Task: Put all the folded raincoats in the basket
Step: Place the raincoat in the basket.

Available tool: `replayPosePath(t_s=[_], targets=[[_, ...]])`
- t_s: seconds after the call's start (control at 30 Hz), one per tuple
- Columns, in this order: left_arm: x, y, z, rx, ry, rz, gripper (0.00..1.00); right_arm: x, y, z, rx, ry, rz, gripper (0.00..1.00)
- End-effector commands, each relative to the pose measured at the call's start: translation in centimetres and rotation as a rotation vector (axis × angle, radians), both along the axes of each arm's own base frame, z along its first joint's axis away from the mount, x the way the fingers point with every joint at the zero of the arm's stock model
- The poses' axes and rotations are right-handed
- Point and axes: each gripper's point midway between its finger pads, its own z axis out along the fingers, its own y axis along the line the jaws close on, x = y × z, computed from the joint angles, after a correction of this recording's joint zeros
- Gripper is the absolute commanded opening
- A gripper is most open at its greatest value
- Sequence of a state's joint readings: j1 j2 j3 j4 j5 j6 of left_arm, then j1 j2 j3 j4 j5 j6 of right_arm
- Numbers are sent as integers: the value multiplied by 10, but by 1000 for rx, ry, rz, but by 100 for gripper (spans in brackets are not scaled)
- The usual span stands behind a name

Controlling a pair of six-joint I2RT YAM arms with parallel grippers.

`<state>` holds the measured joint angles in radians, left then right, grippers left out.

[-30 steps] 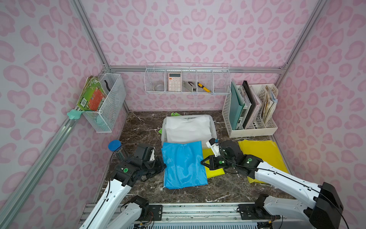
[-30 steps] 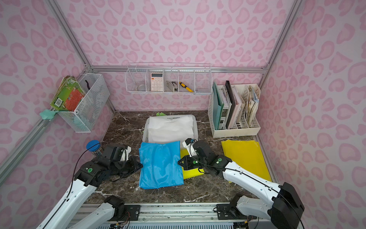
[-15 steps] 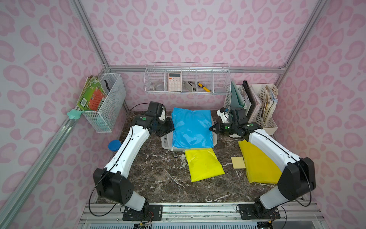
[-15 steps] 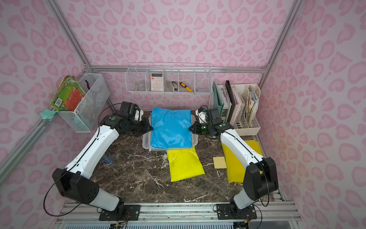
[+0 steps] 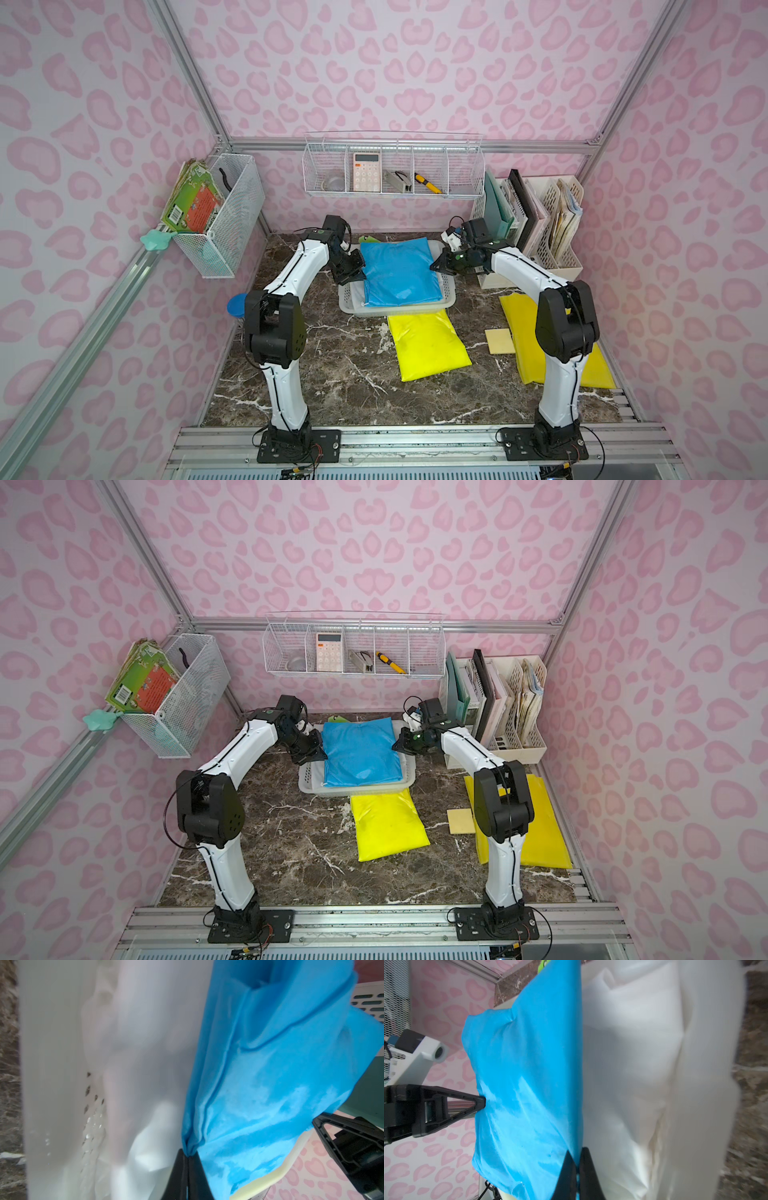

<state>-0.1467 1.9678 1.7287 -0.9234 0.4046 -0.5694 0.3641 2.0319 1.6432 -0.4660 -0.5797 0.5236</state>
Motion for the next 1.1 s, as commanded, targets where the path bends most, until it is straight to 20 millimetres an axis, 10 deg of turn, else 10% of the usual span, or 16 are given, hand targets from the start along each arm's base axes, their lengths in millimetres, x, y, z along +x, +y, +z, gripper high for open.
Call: replayPosePath(t_s=[0.0, 0.23, 0.4, 0.6, 0.87, 1.07], targets=[[-5, 9, -6, 32, 14, 11, 0, 4, -4, -15, -59, 2, -20, 0], [1, 19, -8, -6, 36, 40, 7, 7, 5, -24, -125, -13, -20, 4], [2, 25, 29, 0, -28, 43, 48, 9, 8, 11, -149, -101, -27, 49], [-13, 44, 79, 95, -98, 60, 62, 13, -3, 71, -203, -249, -80, 59], [-42, -45, 102, -283, -214, -204, 29, -33, 56, 62, -74, -242, 105, 32], [-48, -60, 51, -214, -81, -237, 5, -21, 68, 26, -56, -171, 99, 21]])
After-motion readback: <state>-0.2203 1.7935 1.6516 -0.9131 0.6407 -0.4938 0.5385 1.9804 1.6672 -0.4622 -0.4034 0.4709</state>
